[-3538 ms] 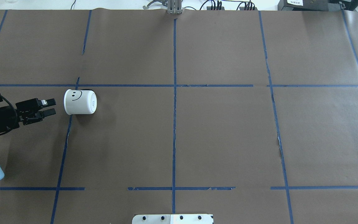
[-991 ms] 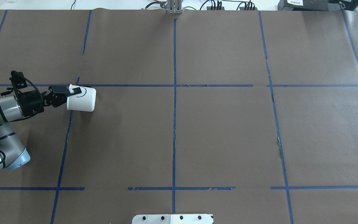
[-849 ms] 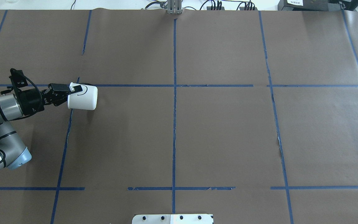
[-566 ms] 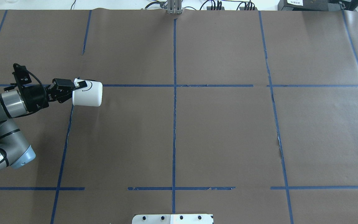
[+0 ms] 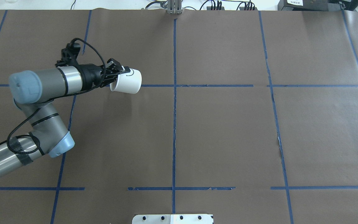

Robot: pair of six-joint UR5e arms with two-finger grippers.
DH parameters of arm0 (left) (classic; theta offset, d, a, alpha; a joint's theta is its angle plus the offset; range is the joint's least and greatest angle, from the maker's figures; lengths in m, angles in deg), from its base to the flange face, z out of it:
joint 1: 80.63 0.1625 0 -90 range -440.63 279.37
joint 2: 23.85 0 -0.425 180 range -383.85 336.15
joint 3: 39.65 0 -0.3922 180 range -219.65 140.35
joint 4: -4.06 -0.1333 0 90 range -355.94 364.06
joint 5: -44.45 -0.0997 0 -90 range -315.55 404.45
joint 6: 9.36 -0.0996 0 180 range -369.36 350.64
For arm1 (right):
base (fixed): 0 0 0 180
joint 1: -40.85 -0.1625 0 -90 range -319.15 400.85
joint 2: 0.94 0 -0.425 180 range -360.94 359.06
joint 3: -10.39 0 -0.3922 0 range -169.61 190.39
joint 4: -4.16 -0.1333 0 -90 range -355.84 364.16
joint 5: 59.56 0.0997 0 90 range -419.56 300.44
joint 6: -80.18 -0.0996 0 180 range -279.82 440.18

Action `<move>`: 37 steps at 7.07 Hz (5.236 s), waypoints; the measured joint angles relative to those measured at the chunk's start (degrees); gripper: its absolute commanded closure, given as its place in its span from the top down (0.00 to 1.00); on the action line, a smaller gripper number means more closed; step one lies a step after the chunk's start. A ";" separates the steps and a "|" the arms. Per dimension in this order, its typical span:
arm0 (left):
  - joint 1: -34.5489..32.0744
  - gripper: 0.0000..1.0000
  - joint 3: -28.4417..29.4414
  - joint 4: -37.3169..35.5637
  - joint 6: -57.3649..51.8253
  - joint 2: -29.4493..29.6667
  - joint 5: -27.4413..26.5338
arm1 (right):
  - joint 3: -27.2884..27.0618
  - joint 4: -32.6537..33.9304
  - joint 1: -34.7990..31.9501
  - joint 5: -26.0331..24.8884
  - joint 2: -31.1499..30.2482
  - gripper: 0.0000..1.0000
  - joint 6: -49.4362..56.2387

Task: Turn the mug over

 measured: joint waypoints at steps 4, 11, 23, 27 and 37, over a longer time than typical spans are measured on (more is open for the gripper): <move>4.63 0.00 -0.94 -42.20 -19.52 18.03 -0.97 | 0.00 0.00 0.00 0.00 0.00 1.00 0.00; 12.73 0.00 7.34 -69.95 -29.75 31.68 -11.49 | 0.00 0.00 0.00 0.00 0.00 1.00 0.00; 8.61 1.00 2.56 -74.23 -28.52 31.25 -9.48 | 0.00 0.00 0.00 0.00 0.00 1.00 0.00; -5.35 1.00 -17.13 -81.48 -49.28 16.61 6.68 | 0.00 0.00 0.00 0.00 0.00 1.00 0.00; -48.83 1.00 -16.41 -66.79 -109.42 -29.40 37.94 | 0.00 0.00 0.00 0.00 0.00 1.00 0.00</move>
